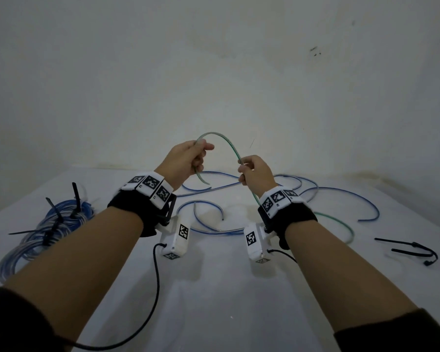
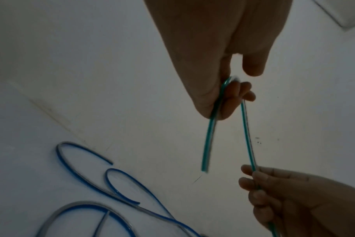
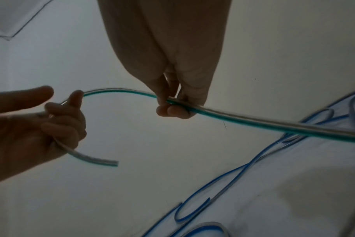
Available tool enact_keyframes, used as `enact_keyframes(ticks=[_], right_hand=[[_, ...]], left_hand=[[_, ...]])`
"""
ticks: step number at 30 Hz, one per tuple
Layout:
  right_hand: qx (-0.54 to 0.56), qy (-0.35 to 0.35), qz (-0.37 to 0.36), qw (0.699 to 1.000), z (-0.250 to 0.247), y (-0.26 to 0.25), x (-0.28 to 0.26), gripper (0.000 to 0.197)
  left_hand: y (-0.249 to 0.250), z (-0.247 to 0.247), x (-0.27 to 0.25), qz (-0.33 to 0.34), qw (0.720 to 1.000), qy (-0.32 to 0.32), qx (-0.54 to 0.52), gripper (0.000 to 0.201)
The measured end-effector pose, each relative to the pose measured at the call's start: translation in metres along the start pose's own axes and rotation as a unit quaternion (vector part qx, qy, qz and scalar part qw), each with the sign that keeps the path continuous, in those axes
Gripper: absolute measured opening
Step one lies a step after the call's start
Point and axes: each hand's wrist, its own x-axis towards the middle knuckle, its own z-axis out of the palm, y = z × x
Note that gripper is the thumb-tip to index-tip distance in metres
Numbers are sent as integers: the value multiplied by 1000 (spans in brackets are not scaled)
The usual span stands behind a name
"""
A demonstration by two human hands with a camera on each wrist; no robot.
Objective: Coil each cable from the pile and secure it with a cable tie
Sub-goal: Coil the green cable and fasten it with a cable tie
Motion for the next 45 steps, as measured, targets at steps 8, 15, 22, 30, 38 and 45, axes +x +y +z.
enact_keyframes(ticks=[8, 15, 22, 30, 38, 45], right_hand=[[24, 56, 21, 998, 5, 2, -6, 7], [10, 100, 75, 992, 6, 10, 2, 5], [-84, -153, 29, 984, 18, 2, -20, 22], [-225, -222, -95, 944, 13, -14, -22, 25], [-193, -79, -201, 957, -3, -14, -14, 11], [-231, -35, -212, 949, -17, 10, -4, 10]], left_hand=[[0, 3, -4, 20, 1000, -9, 20, 25], [0, -6, 0, 3, 995, -29, -95, 34], [-1, -3, 4, 80, 994, 56, -55, 24], [-25, -7, 8, 81, 964, 38, 251, 28], [-29, -10, -1, -6, 918, -57, 393, 26], [-20, -12, -1, -12, 940, -103, 325, 36]])
